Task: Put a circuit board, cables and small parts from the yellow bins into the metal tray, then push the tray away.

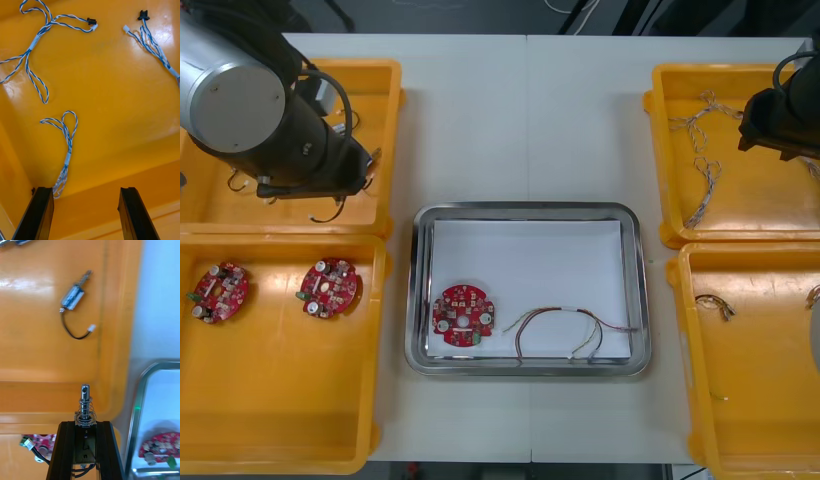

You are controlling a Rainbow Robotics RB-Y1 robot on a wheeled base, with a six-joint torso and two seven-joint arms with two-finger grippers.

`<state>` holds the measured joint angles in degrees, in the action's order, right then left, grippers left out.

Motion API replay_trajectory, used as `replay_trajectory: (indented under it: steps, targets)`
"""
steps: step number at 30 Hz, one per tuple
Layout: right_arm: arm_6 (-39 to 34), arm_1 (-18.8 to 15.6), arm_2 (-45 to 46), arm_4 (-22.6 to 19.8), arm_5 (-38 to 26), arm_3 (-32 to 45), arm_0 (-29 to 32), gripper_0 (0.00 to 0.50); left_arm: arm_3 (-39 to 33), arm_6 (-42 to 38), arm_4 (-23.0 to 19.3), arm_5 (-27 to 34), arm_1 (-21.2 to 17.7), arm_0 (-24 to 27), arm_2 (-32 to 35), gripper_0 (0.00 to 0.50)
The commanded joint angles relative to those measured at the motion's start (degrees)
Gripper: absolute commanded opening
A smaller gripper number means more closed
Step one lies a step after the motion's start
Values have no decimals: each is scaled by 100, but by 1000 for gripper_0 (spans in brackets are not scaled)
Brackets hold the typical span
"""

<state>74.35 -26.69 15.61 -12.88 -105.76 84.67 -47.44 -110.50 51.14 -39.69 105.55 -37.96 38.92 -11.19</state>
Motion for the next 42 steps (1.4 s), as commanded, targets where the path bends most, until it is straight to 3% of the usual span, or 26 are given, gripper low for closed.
replay_trajectory:
  steps: [1, 8, 20, 32, 42]
  targets:
    - [-289, 216, 258, 92, 346, -302, -63, 500, -578, -728, -47, 89, 342, 212, -190, 0]
    - [-395, 260, 258, 75, 873, -899, -63, 500, -842, -1054, -12, 36, 544, 283, -770, 0]
    - [-948, 348, 223, -22, 1488, -1717, -63, 500, -481, -1792, 471, -974, 738, 450, -2133, 0]
    - [-1195, 445, 205, -145, 1576, -1954, -46, 500, 319, -1818, 700, -1818, 755, 459, -2853, 0]
    - [-1203, 498, 82, -189, 1831, -1963, 218, 500, 705, -1783, 779, -2091, 755, 450, -2985, 0]
